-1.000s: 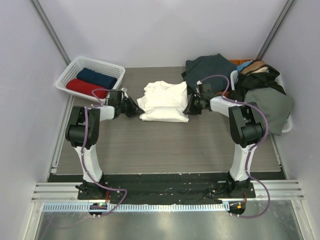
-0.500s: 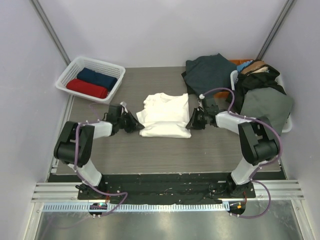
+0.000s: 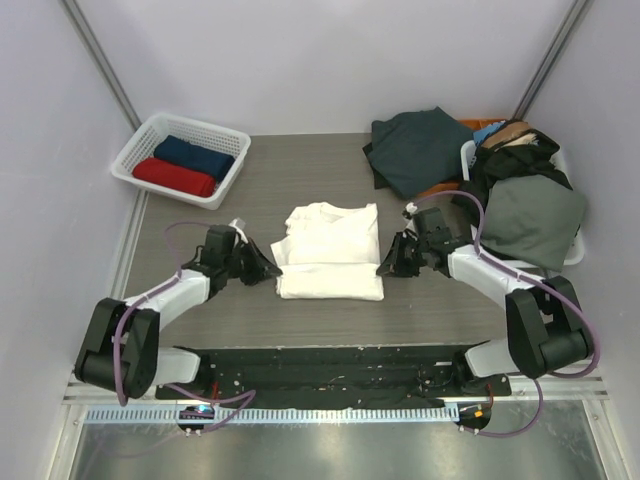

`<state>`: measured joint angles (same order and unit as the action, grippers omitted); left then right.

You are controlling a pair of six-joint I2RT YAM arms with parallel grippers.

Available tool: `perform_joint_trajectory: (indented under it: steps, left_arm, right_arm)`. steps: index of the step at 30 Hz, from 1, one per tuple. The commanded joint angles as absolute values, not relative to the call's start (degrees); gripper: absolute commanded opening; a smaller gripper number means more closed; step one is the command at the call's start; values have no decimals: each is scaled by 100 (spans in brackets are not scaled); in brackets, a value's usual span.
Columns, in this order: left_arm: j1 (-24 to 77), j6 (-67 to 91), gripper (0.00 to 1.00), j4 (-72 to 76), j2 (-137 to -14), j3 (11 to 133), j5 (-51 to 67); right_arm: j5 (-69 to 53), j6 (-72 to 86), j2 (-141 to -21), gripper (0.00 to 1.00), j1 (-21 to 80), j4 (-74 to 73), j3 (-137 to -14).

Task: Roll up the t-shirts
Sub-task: Roll the T-shirt to the center of the board.

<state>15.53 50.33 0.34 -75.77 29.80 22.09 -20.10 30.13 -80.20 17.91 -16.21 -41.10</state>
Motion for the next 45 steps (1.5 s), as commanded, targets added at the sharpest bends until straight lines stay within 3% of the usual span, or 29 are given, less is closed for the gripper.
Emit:
perform_joint_trajectory:
  steps: [1,15,20,24,29,36,40,41,44,45]
  left_arm:
    - [1468,4658,0,-764,-7269,3461,1459]
    - [1459,4570,0,-229,-9358,4473,1520]
    - [1459,4570,0,-35,-9440,4237,1468]
    - [1459,4526,6,-35,-9265,4149,1511]
    - [1459,4360,30,-437,-8597,4192,1328]
    - [1538,4122,35,-1248,-7612,4684,967]
    - [1704,4192,29,-1362,-7146,4702,1071]
    - [1749,4253,24,-1301,-7041,4641,1272]
    - [2047,4675,6,-547,-7066,4308,1896]
    - [2144,4806,1,-354,-7119,4246,1959]
  right_arm:
    - [-1529,2883,-7708,1,1714,-2048,-4456]
    - [-1081,2803,-9166,1,1696,-1601,-4949]
    - [-950,2786,-9158,2,1696,-1485,-4834]
    - [-1011,2777,-9009,13,1696,-1520,-4843]
    - [-932,2699,-8483,34,1696,-1827,-5088]
    - [-1098,2725,-7701,42,1705,-2145,-5326]
    - [-2139,2891,-7454,35,1714,-1803,-5186]
    - [-2406,2987,-7418,24,1723,-1367,-5107]
    - [-3137,3707,-7470,3,1950,-112,-4607]
    - [-3164,3979,-7540,1,2038,129,-4475]
